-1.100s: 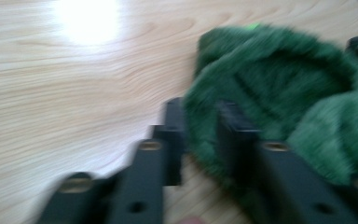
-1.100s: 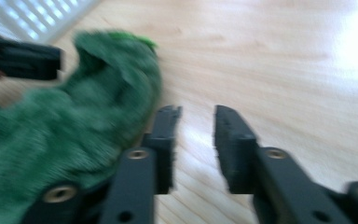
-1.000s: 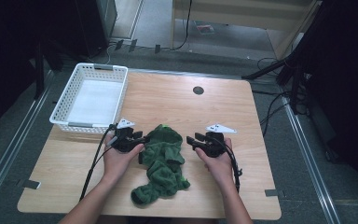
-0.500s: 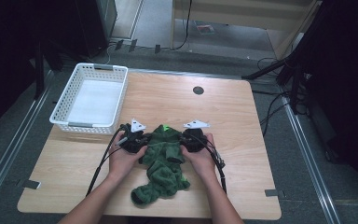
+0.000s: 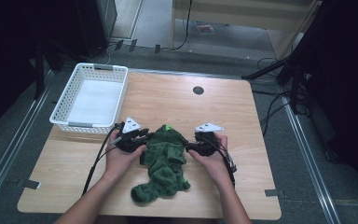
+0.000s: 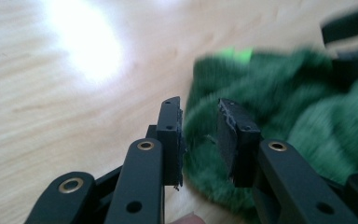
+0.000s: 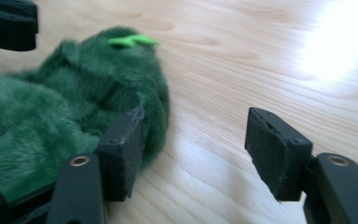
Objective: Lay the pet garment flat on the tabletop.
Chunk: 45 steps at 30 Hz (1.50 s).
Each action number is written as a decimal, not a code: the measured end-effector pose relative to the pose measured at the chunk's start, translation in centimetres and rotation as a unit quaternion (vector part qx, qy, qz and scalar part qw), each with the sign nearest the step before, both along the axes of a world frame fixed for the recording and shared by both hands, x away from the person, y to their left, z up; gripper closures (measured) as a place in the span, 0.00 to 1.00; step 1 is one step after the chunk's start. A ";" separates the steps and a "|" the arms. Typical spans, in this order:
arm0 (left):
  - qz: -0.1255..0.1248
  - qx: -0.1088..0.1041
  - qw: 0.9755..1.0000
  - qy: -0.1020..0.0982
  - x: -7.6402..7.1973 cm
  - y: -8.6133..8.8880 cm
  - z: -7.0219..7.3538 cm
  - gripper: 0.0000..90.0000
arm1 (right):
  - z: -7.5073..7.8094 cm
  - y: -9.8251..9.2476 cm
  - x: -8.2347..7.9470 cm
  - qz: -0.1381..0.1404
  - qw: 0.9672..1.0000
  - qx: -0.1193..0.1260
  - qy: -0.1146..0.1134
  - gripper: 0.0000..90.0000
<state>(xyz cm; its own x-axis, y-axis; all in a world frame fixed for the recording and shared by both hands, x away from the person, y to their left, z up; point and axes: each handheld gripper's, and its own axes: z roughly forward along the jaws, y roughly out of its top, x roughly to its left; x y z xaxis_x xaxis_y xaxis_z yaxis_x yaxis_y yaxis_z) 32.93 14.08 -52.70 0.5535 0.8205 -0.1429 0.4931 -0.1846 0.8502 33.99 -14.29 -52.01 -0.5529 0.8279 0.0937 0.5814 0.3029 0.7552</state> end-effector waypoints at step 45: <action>-0.049 0.045 0.995 0.070 1.7 -4.1 -0.9 0.76 | 2.5 2.7 -7.1 0.102 0.993 0.042 -0.035 0.53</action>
<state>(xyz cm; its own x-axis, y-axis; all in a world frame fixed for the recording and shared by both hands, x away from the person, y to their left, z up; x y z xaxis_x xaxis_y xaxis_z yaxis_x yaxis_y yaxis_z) 34.59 9.94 -53.61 0.6119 0.7760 -0.1529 0.5811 -0.3099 0.7526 26.86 -11.62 -49.54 -0.7166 0.6884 0.1120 0.4588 0.3443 0.8191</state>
